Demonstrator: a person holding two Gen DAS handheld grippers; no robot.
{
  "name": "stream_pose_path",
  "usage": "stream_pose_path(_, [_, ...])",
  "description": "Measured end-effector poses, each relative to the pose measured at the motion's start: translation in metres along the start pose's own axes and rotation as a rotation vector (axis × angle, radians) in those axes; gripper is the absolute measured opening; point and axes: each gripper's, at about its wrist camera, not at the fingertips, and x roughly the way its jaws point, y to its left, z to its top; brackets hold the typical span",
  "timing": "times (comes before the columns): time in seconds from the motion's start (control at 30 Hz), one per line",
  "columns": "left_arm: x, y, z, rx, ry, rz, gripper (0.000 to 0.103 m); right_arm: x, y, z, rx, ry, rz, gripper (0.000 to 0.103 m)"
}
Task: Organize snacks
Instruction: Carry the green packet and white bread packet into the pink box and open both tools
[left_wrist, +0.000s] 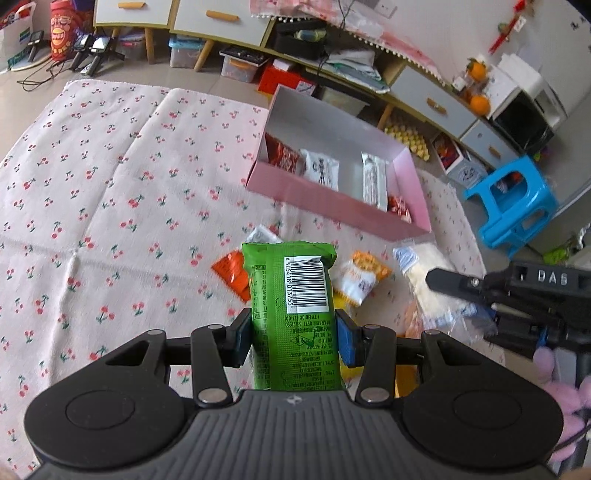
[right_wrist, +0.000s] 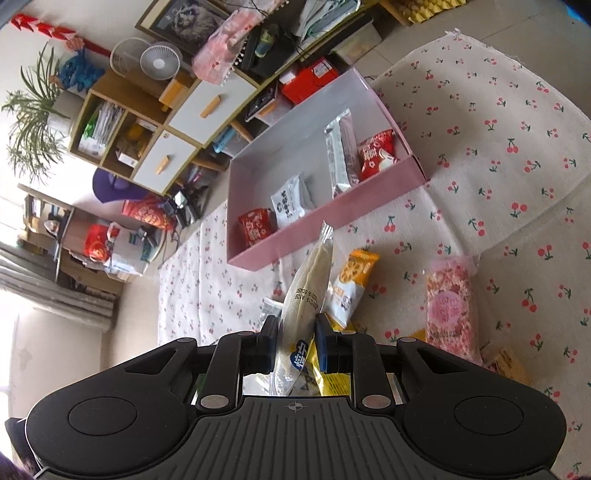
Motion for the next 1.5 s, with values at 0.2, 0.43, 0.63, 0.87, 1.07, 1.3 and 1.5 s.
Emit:
stream_pose_path(0.2, [0.01,0.0,0.016,-0.056,-0.016,-0.022,0.042,0.007,0.0,0.014,0.029,-0.024,0.036,0.021])
stream_pose_path(0.43, [0.023,-0.002,0.029,-0.1,-0.042,-0.039,0.042,0.023,-0.003,0.031,0.065,-0.068,0.102,0.021])
stream_pose_path(0.63, [0.035,-0.014,0.05,-0.049,-0.059,0.001,0.042,0.04,-0.011,0.052,0.107,-0.141,0.149,0.021])
stream_pose_path(0.87, [0.061,-0.028,0.092,0.017,-0.094,0.079,0.042,0.064,-0.032,0.073,0.176,-0.192,0.177,0.021])
stream_pose_path(1.07, [0.087,-0.05,0.118,0.183,-0.144,0.202,0.042,0.084,-0.039,0.089,0.158,-0.196,0.176,0.021])
stream_pose_path(1.3, [0.121,-0.062,0.136,0.277,-0.163,0.281,0.042,0.104,-0.025,0.102,0.025,-0.181,0.181,0.021])
stream_pose_path(1.5, [0.139,-0.063,0.139,0.283,-0.174,0.341,0.042,0.114,-0.025,0.106,-0.013,-0.164,0.154,0.021])
